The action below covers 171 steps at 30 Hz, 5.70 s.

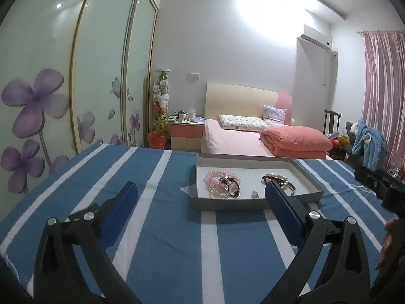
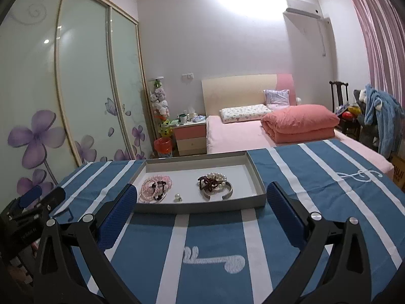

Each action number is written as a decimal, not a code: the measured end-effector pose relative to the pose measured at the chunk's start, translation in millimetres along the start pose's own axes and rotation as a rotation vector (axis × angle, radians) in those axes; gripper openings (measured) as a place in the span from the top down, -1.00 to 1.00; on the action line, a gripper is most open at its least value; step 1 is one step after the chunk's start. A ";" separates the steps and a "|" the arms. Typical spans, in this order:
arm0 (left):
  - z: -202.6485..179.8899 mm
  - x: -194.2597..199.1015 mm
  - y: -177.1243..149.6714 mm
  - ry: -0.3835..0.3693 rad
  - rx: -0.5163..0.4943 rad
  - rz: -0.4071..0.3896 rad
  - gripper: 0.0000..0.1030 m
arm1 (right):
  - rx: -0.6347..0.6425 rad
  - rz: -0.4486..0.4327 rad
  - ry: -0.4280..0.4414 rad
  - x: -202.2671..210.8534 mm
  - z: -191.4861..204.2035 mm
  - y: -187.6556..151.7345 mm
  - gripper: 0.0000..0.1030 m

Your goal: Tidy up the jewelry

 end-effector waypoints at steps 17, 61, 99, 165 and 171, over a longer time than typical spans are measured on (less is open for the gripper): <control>-5.3 30.3 -9.7 0.062 -0.027 -0.039 -0.92 | 0.077 -0.106 -0.049 44.3 2.6 -16.8 -0.97; -10.8 28.3 -17.8 0.097 -0.069 -0.027 -0.92 | 0.075 -0.086 -0.066 47.5 -3.8 -27.9 -0.97; -14.0 28.2 -22.4 0.094 -0.078 -0.020 -0.92 | 0.074 -0.076 -0.066 45.5 -3.7 -30.8 -0.97; -15.1 26.4 -22.5 0.084 -0.077 -0.006 -0.92 | 0.074 -0.071 -0.065 45.9 -4.1 -32.4 -0.97; -15.1 26.4 -22.6 0.084 -0.077 -0.006 -0.92 | 0.074 -0.071 -0.065 45.7 -3.8 -32.0 -0.97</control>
Point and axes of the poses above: each gripper's, at about its wrist camera, not at the fingertips, and x roughly against the way its jaws point, z to its left, y to its top, the point moved 1 cm from there along -x, roughly the way its jaws point, and after that the axes turned 15 degrees about -z, right-handed, at the moved point
